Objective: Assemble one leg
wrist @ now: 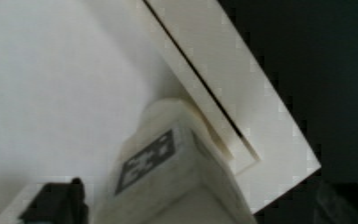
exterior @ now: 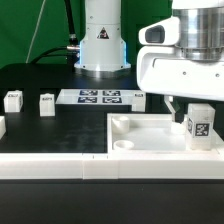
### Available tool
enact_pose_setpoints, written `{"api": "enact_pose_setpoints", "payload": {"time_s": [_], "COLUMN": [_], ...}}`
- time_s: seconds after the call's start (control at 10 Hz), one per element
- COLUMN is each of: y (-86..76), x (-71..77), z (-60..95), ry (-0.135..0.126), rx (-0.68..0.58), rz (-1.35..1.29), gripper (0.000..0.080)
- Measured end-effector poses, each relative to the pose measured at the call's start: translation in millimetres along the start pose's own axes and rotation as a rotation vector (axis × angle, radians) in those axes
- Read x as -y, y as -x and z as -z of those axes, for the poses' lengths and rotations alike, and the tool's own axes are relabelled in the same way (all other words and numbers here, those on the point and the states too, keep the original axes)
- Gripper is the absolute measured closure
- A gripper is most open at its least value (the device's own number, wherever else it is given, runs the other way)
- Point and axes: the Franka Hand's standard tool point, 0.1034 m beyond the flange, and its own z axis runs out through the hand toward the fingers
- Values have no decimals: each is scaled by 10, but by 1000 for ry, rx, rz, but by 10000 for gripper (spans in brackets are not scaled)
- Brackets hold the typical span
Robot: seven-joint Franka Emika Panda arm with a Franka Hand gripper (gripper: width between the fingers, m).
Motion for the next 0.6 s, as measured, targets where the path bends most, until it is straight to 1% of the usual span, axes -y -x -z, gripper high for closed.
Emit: {"api": "enact_pose_setpoints", "payload": {"time_s": [0.1,0.2,0.3,0.4,0.5,0.6], "y": [-14,-21,-19,-33,-33,-34], "x": [-4,-2,4,-12,-13,-14], "z": [29,61,66,61,61,60], "ry": [22,56,71,71,70,70], "rx": [2,-1,-8,-5,-6,-6], "rz": [138,264,326,403,383,382], "gripper": [150,150,150,154,154,322]}}
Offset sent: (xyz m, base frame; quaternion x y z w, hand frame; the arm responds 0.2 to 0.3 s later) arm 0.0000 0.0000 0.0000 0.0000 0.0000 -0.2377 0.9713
